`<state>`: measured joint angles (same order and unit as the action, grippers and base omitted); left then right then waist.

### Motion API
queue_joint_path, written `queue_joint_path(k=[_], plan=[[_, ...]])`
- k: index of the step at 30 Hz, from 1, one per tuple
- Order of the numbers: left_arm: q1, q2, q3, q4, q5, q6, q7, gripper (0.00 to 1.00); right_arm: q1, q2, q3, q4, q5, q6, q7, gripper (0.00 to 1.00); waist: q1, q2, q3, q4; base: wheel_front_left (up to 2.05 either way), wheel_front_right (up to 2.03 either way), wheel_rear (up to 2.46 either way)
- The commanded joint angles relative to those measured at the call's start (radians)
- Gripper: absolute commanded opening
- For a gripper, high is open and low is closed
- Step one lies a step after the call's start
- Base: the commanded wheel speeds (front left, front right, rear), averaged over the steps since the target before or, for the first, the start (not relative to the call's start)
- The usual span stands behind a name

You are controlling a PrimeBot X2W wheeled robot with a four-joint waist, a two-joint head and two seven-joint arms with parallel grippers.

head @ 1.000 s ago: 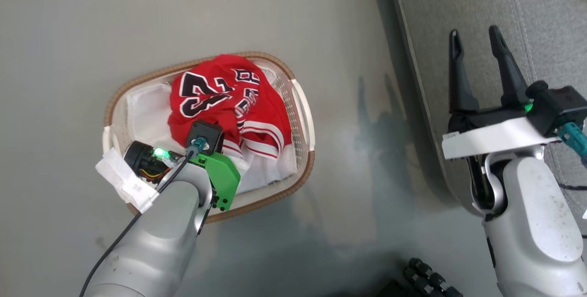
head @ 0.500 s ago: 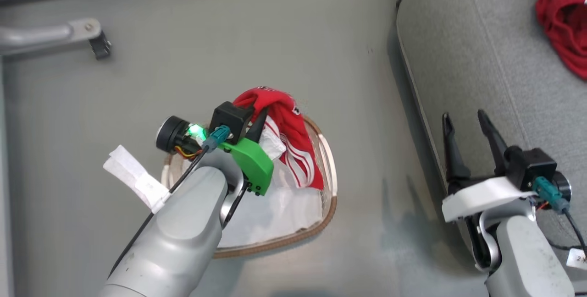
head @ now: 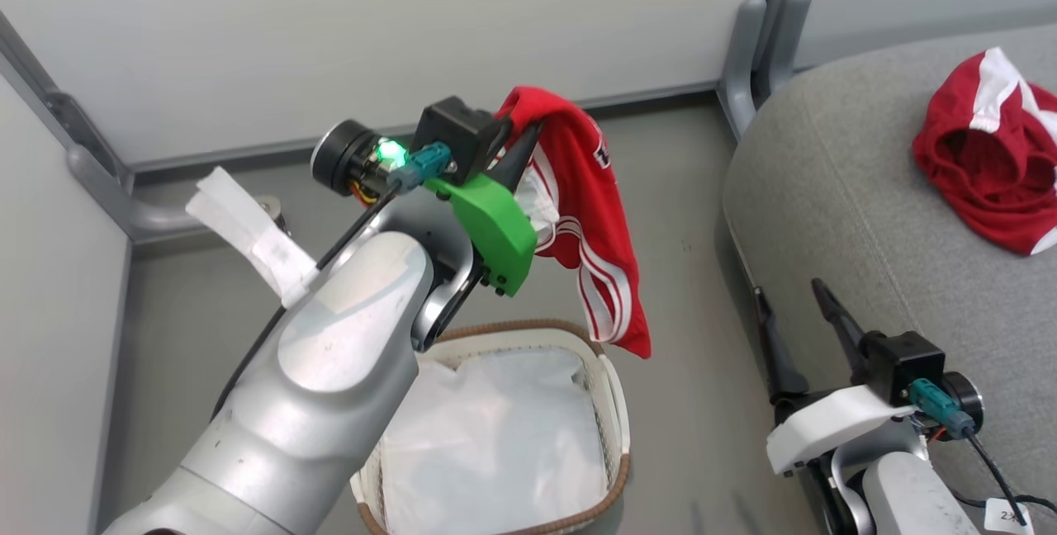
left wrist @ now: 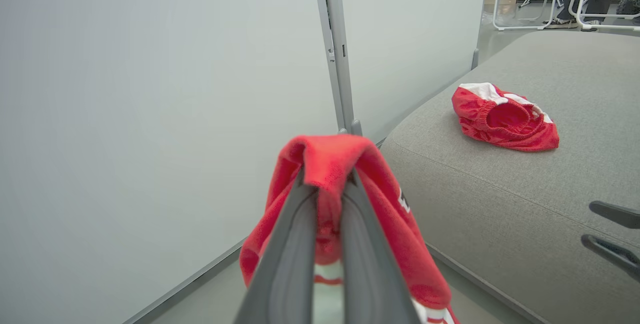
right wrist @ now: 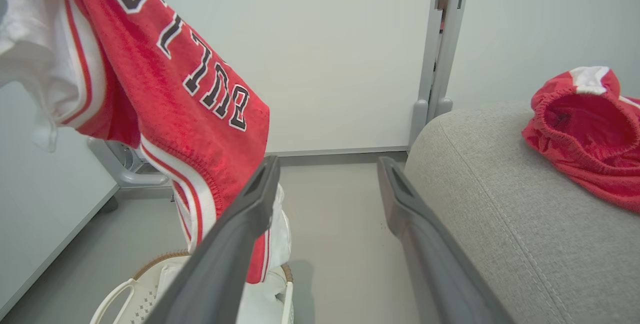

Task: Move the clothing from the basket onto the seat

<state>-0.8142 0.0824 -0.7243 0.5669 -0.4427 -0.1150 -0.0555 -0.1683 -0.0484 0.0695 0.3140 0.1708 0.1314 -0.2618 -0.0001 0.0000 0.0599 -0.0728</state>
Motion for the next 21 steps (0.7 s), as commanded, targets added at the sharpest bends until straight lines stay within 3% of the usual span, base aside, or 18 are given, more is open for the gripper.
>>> queue_joint_path(k=[1, 14, 21], plan=[[-0.023, 0.006, 0.002, -0.020, -0.013, -0.004, 0.017, 0.00, 0.014, -0.004, 0.015, -0.003, 0.008, -0.001, -0.005, 1.00, 0.0001, 0.0000, -0.076, 0.012, 0.00, 0.00, 0.00], [-0.115, -0.008, 0.027, -0.086, -0.077, 0.020, 0.133, 0.00, -0.045, -0.004, 0.241, -0.062, 0.038, -0.001, -0.005, 1.00, 0.0001, 0.0000, -0.098, 0.014, 0.00, 0.00, 0.00], [-0.135, -0.017, 0.018, -0.109, -0.087, 0.031, 0.157, 0.00, -0.139, -0.004, 0.335, -0.029, 0.039, -0.001, -0.005, 1.00, 0.0001, 0.0000, -0.099, 0.032, 0.00, 0.00, 0.00]])
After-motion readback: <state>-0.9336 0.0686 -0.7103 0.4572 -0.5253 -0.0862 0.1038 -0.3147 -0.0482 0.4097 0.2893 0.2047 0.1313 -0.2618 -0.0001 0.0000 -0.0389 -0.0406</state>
